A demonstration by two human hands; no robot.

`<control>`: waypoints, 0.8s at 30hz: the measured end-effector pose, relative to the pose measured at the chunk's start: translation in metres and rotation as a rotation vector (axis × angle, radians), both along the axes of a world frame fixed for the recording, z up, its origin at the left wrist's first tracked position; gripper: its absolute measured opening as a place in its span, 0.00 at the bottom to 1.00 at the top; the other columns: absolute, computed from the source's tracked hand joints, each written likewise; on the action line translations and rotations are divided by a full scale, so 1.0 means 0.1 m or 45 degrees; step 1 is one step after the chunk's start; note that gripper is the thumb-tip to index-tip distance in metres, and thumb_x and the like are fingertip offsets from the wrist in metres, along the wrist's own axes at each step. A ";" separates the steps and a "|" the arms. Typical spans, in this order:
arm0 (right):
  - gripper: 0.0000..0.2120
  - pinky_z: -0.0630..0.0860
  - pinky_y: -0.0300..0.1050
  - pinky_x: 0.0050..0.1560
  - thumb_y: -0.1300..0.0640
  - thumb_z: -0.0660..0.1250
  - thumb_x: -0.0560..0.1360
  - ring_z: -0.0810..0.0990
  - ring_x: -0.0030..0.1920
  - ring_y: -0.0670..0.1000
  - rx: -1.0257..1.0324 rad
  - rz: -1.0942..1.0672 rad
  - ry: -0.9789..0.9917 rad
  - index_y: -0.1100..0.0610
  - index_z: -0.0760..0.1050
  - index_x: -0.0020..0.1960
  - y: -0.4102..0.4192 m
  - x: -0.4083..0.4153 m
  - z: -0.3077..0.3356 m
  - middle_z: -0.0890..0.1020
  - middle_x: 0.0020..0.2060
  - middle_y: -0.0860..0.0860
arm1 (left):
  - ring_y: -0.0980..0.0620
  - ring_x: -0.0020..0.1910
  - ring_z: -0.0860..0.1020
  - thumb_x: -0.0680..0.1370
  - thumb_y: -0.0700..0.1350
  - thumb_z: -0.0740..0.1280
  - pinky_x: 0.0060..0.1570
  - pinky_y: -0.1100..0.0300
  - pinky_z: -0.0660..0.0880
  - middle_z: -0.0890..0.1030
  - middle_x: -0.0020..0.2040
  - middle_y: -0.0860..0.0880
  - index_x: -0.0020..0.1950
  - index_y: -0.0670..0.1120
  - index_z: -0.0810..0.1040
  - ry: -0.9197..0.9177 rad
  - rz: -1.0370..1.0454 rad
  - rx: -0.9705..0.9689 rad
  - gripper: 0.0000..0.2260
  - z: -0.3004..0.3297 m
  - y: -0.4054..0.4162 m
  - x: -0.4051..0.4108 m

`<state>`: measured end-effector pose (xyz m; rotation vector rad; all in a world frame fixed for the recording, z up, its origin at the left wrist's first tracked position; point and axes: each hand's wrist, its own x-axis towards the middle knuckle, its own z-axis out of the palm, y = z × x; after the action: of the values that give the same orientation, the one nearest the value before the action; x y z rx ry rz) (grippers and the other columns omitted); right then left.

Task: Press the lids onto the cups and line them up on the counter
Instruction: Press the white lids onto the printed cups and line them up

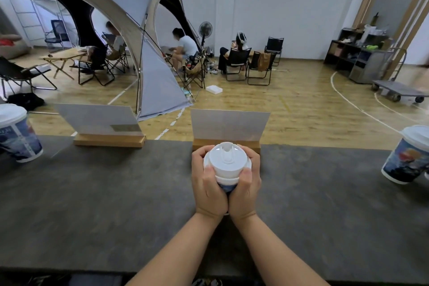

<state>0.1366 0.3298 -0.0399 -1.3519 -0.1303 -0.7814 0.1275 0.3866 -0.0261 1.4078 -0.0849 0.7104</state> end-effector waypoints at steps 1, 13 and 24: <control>0.19 0.78 0.42 0.43 0.46 0.53 0.73 0.81 0.48 0.47 0.003 -0.009 0.005 0.55 0.73 0.56 0.00 0.01 -0.01 0.82 0.48 0.42 | 0.44 0.51 0.79 0.71 0.62 0.59 0.45 0.42 0.78 0.79 0.51 0.44 0.55 0.42 0.73 0.010 -0.009 -0.006 0.25 0.03 -0.01 -0.01; 0.17 0.79 0.43 0.49 0.44 0.59 0.70 0.81 0.50 0.47 0.030 0.072 0.158 0.47 0.74 0.56 -0.10 -0.05 0.04 0.82 0.48 0.44 | 0.53 0.54 0.79 0.75 0.50 0.55 0.55 0.49 0.79 0.79 0.55 0.50 0.56 0.56 0.72 0.261 -0.256 -0.068 0.12 0.08 0.10 -0.11; 0.18 0.77 0.50 0.58 0.47 0.53 0.82 0.81 0.56 0.50 0.166 0.282 0.438 0.51 0.80 0.57 -0.16 -0.39 0.13 0.84 0.53 0.49 | 0.67 0.64 0.70 0.75 0.58 0.69 0.51 0.78 0.71 0.65 0.68 0.58 0.70 0.60 0.64 0.428 -0.451 0.335 0.26 0.00 0.48 -0.61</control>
<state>0.0973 0.3138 -0.0267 -1.3025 0.0416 -0.3584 0.0668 0.4348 -0.0262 1.6912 -0.1626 0.1678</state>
